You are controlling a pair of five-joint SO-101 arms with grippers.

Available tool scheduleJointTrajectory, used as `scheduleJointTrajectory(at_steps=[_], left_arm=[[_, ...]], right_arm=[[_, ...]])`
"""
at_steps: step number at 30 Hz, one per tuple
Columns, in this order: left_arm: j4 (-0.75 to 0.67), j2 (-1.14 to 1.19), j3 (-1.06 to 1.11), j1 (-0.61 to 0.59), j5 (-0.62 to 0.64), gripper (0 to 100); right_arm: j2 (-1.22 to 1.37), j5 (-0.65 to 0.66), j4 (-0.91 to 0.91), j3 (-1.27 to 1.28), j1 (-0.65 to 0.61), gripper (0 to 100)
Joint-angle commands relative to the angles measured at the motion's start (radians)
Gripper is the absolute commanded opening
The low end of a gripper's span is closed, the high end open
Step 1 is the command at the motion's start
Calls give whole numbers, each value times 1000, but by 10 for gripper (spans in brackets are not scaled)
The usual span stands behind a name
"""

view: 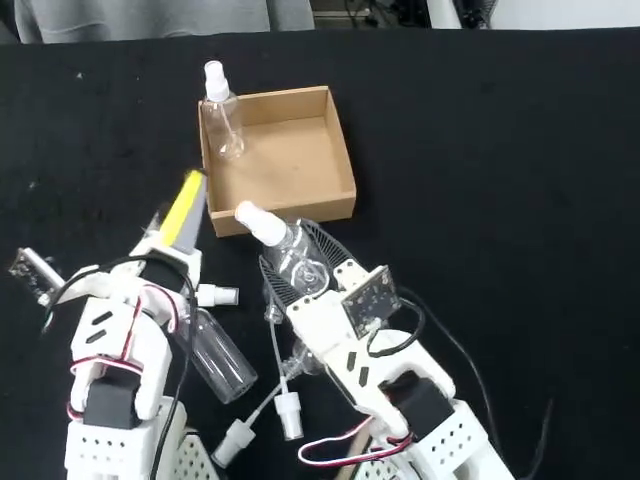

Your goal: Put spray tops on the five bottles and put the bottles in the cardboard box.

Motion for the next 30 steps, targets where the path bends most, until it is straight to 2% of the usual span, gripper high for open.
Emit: scheduleJointTrajectory(at_steps=[1,7,13,18,24,30], left_arm=[[-20,-9,12,65,-68,277],[-17,-9,24,134,-101,277],[97,-9,-10,249,-163,277],[121,-9,-12,317,-196,277],[121,-9,-15,311,-195,277],[117,-9,-16,236,-192,277]], right_arm=[[-143,-9,-34,-5,-11,110],[-140,-6,-32,-4,-14,109],[-136,-5,-26,-4,-14,107],[-134,-3,-3,-4,-15,107],[-134,-3,15,-4,-14,107],[-134,-3,17,-4,-12,107]])
